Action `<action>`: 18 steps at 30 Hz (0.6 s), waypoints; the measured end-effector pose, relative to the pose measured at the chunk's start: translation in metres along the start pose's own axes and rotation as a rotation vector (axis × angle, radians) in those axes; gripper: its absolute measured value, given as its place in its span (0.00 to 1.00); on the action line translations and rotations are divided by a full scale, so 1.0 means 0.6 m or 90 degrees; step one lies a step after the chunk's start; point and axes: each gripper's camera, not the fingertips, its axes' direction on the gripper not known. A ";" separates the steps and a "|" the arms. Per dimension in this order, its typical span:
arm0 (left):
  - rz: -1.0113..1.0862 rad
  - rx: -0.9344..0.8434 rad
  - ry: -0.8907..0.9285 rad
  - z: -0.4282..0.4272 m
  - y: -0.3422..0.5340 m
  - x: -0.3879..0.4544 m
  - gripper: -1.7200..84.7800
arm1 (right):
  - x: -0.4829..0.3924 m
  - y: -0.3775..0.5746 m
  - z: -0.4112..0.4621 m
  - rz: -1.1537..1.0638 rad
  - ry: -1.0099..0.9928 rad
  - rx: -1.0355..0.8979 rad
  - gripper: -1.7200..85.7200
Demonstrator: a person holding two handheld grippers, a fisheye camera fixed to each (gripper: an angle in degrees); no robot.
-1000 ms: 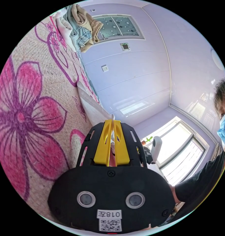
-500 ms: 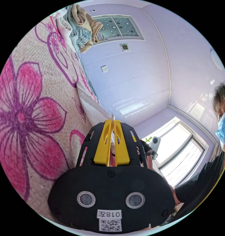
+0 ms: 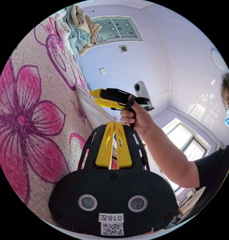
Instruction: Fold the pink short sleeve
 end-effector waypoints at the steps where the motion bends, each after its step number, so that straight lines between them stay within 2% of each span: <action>1: 0.000 0.000 0.001 -0.008 -0.016 -0.003 0.01 | 0.001 -0.015 0.010 0.001 0.003 -0.024 0.17; 2: 0.000 0.001 0.001 -0.012 -0.024 -0.005 0.01 | 0.002 -0.040 0.026 0.007 0.016 -0.065 0.16; 3: -0.001 0.001 0.002 -0.020 -0.042 -0.008 0.01 | -0.001 -0.059 0.042 0.006 0.048 -0.113 0.08; 5: -0.008 0.004 0.005 -0.034 -0.070 -0.013 0.01 | -0.016 -0.076 0.037 -0.010 0.126 -0.123 0.04; 10: -0.022 0.044 0.083 -0.105 -0.180 -0.001 0.01 | -0.019 -0.103 -0.044 0.010 0.023 -0.102 0.02; 18: 0.053 0.035 0.127 -0.165 -0.398 0.096 0.01 | 0.048 -0.018 -0.230 0.063 -0.124 0.076 0.02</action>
